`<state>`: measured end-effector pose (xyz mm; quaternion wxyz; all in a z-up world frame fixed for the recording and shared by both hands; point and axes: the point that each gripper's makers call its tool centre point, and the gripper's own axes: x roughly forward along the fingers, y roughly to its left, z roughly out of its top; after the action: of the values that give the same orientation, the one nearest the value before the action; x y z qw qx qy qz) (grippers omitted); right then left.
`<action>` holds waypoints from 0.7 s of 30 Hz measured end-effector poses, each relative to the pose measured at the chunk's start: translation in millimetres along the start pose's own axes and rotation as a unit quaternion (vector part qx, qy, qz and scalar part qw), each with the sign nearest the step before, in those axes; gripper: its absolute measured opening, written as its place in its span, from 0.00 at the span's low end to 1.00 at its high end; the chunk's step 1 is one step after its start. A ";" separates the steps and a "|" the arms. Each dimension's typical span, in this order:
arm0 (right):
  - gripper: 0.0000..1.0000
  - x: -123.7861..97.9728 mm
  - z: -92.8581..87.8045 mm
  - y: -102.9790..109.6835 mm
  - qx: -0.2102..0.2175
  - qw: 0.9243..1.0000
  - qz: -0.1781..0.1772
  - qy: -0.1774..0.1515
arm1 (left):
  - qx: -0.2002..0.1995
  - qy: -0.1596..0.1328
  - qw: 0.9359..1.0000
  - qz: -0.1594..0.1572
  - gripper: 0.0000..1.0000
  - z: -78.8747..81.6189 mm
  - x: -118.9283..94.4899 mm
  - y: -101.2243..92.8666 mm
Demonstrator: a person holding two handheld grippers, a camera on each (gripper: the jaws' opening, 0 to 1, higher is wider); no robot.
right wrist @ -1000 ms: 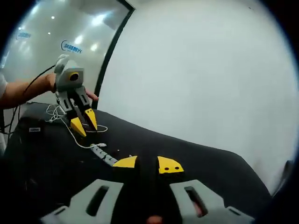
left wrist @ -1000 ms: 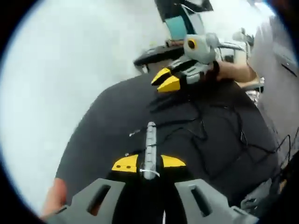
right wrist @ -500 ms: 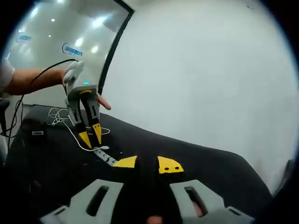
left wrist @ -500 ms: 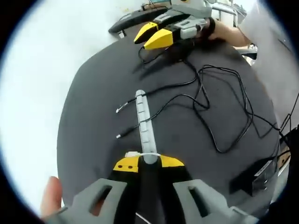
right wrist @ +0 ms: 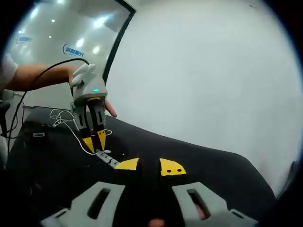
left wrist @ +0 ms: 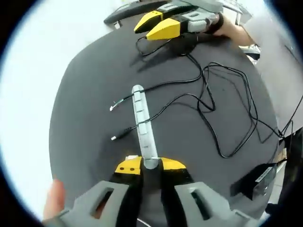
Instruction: Grab the wires, straighten them and put them on the rack
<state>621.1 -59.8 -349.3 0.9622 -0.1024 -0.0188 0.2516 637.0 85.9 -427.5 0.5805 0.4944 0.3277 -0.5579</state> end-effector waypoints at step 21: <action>0.12 -3.5 26.6 9.9 0.103 0.990 0.052 -0.077 | -0.255 -0.585 0.697 0.327 0.22 33.5 -187.9 -49.3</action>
<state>610.9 -48.1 -325.3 0.9488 0.0158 -0.0612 0.3094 552.8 120.8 -252.8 0.9045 -0.0226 -0.1307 -0.4053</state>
